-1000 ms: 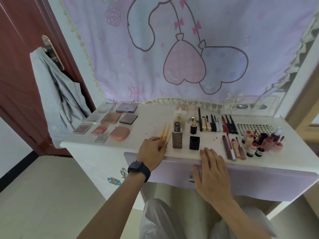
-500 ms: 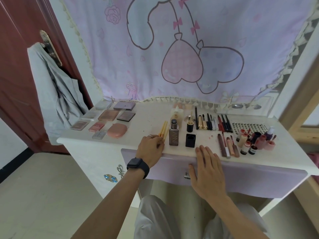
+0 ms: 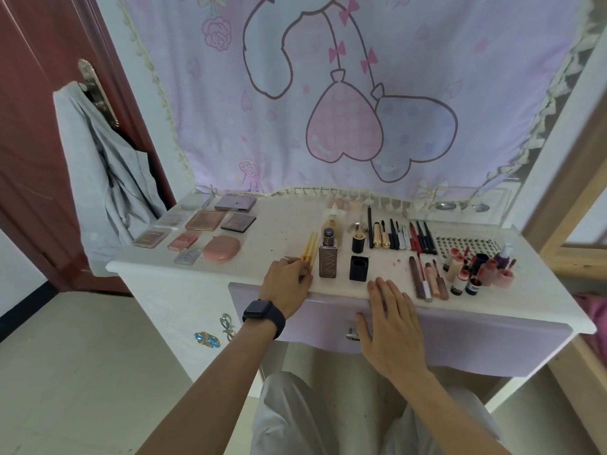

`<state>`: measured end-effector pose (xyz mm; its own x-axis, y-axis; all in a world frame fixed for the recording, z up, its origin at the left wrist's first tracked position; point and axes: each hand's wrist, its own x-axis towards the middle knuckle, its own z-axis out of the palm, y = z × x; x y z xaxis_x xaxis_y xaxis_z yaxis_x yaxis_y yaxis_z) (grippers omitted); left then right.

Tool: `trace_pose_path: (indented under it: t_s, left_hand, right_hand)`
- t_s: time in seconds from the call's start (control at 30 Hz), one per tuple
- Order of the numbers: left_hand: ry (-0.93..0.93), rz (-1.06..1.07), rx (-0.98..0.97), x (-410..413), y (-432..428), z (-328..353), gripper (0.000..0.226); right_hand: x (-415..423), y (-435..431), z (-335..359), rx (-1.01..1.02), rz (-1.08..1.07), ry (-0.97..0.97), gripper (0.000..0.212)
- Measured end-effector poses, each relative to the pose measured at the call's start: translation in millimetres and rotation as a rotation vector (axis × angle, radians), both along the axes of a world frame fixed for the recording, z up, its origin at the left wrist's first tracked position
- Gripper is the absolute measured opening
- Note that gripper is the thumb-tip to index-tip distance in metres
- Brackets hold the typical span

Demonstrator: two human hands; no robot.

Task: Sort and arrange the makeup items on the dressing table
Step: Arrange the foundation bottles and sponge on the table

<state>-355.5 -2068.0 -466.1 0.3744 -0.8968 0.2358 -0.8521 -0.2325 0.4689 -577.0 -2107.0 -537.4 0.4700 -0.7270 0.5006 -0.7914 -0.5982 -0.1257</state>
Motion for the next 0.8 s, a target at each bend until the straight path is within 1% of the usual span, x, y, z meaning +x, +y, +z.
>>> trace_pose_path:
  t_s: [0.2, 0.5, 0.8]
  left_hand:
    - [-0.007, 0.031, 0.009, -2, 1, 0, 0.031]
    - [-0.019, 0.130, 0.003, -10, -3, 0, 0.032]
    - [0.030, 0.085, -0.015, -8, 2, -2, 0.034]
  right_hand:
    - [-3, -1, 2, 0.004, 0.015, 0.003, 0.064]
    - [-3, 1, 5, 0.021, 0.027, -0.003, 0.065]
    - [-3, 1, 4, 0.042, 0.025, 0.009, 0.065]
